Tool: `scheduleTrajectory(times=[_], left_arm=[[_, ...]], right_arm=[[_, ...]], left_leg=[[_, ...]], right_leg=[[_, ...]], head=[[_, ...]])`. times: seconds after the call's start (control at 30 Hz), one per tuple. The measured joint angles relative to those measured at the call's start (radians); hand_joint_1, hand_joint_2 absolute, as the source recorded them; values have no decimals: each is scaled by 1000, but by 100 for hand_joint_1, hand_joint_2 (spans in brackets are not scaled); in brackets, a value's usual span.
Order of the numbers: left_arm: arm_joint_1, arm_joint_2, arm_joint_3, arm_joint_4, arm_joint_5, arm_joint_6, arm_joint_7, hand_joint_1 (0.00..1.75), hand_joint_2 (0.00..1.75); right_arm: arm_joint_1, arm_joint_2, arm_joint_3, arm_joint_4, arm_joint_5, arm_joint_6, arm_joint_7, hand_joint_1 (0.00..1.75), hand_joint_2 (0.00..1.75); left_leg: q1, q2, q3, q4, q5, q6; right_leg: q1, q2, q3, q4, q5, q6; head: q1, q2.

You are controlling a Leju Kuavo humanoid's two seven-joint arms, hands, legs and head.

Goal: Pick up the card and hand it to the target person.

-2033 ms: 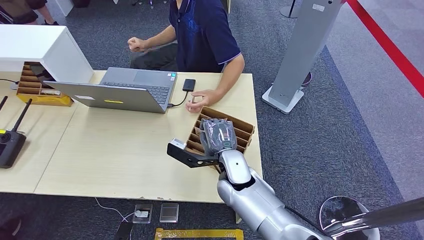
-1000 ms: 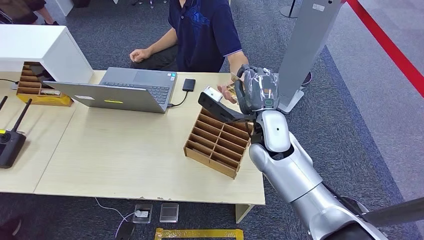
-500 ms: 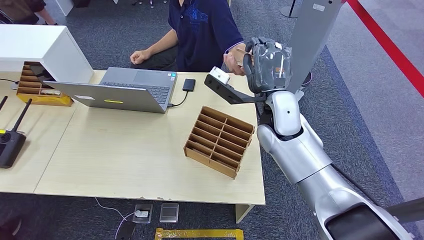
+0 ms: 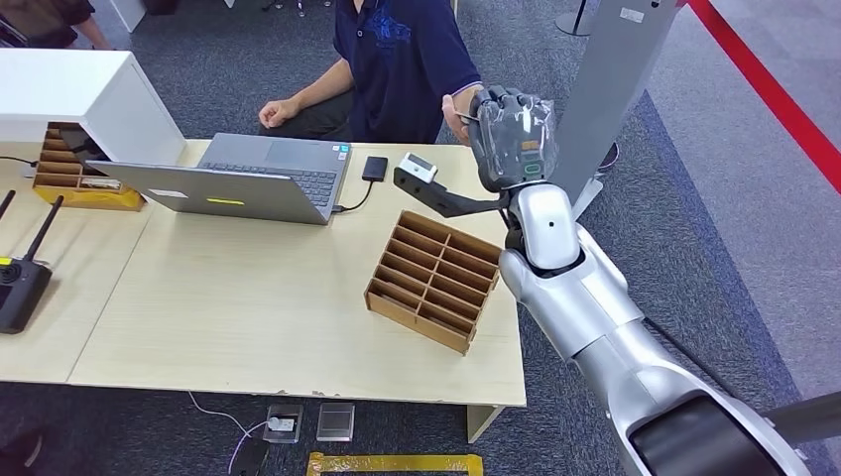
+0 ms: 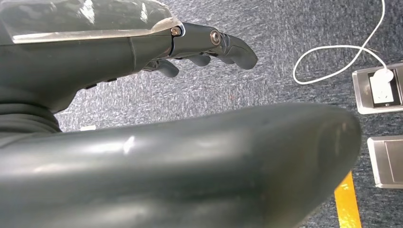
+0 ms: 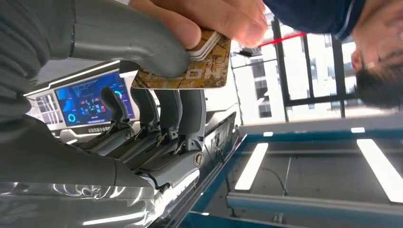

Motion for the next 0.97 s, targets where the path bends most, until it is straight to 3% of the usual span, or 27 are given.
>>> scheduleTrajectory(times=[0.07, 0.13, 0.33, 0.53, 0.97], left_arm=[[0, 0, 0, 0, -1, 1, 1, 0, 0], [0, 0, 0, 0, -1, 3, 2, 0, 0], [-1, 4, 0, 0, 3, 17, 6, 0, 0], [-1, 6, 0, 0, 4, 21, 15, 0, 0], [0, 7, 0, 0, 6, 30, 20, 0, 0]], right_arm=[[0, 8, 2, 33, 11, 8, 6, 51, 175], [0, 15, 4, 64, 17, 21, 11, 0, 175], [3, 36, 9, 132, 9, 77, 14, 0, 175], [8, 50, 11, 165, -34, 71, 5, 0, 175], [25, 37, -21, 137, -210, -103, -55, 0, 175]], left_leg=[[0, 0, 0, 0, 0, 0], [0, 0, 0, 0, 0, 0], [0, 0, 0, 0, 0, 0], [0, 0, 0, 0, 0, 0], [0, 0, 0, 0, 0, 0]], right_leg=[[0, 0, 0, 0, 0, 0], [0, 0, 0, 0, 0, 0], [0, 0, 0, 0, 0, 0], [0, 0, 0, 0, 0, 0], [0, 0, 0, 0, 0, 0]], head=[[0, 0], [1, 0], [0, 0], [0, 0], [0, 0]])
